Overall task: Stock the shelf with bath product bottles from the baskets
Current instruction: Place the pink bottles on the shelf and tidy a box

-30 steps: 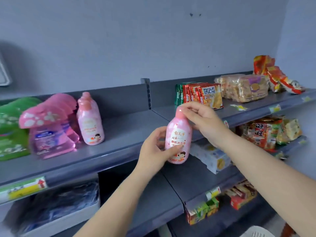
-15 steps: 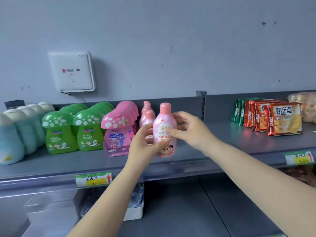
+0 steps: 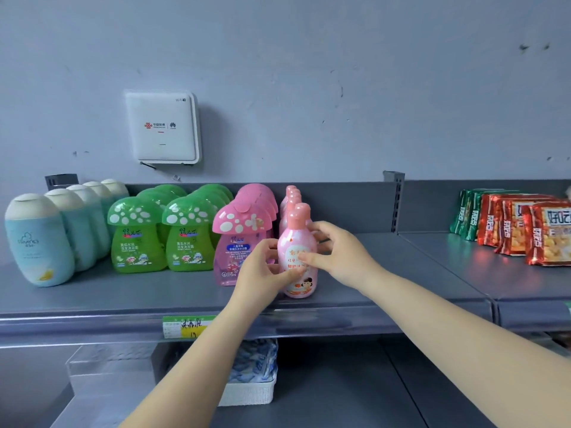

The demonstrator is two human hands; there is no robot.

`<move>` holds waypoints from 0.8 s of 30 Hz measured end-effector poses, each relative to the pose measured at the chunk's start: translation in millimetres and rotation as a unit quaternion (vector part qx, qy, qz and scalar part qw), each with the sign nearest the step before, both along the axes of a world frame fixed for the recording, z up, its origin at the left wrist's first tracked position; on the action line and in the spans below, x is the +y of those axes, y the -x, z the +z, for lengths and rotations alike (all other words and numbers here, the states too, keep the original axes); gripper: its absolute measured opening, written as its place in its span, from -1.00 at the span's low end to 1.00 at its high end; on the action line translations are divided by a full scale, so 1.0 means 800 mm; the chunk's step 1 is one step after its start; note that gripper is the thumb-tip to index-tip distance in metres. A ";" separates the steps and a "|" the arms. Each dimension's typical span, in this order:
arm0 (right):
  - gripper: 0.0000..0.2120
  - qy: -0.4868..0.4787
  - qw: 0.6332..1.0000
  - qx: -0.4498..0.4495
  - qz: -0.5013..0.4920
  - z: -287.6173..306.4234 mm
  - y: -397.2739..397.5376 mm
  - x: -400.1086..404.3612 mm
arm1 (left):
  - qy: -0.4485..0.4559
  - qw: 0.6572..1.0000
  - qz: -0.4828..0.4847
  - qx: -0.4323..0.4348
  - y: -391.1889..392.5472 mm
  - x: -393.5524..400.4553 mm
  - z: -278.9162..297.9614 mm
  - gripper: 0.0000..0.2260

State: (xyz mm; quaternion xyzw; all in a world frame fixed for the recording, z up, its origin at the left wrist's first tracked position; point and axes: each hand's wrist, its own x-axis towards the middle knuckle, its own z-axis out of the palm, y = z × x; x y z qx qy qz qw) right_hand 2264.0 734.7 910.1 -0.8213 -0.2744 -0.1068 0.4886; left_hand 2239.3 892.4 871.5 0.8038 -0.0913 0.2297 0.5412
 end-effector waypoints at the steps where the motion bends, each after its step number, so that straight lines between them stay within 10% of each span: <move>1: -0.52 -0.001 1.000 0.000 -0.002 -0.001 -0.001 0.000 | -0.004 1.000 -0.001 0.000 -0.001 0.000 0.000 -0.58; 17: -0.47 0.027 0.999 -0.020 -0.040 -0.004 0.004 -0.001 | -0.020 1.000 0.013 0.008 0.007 -0.003 0.002 -0.53; 24: -0.55 0.012 0.990 -0.101 -0.095 0.001 0.025 -0.024 | -0.094 0.978 0.121 -0.139 0.029 -0.012 0.005 -0.56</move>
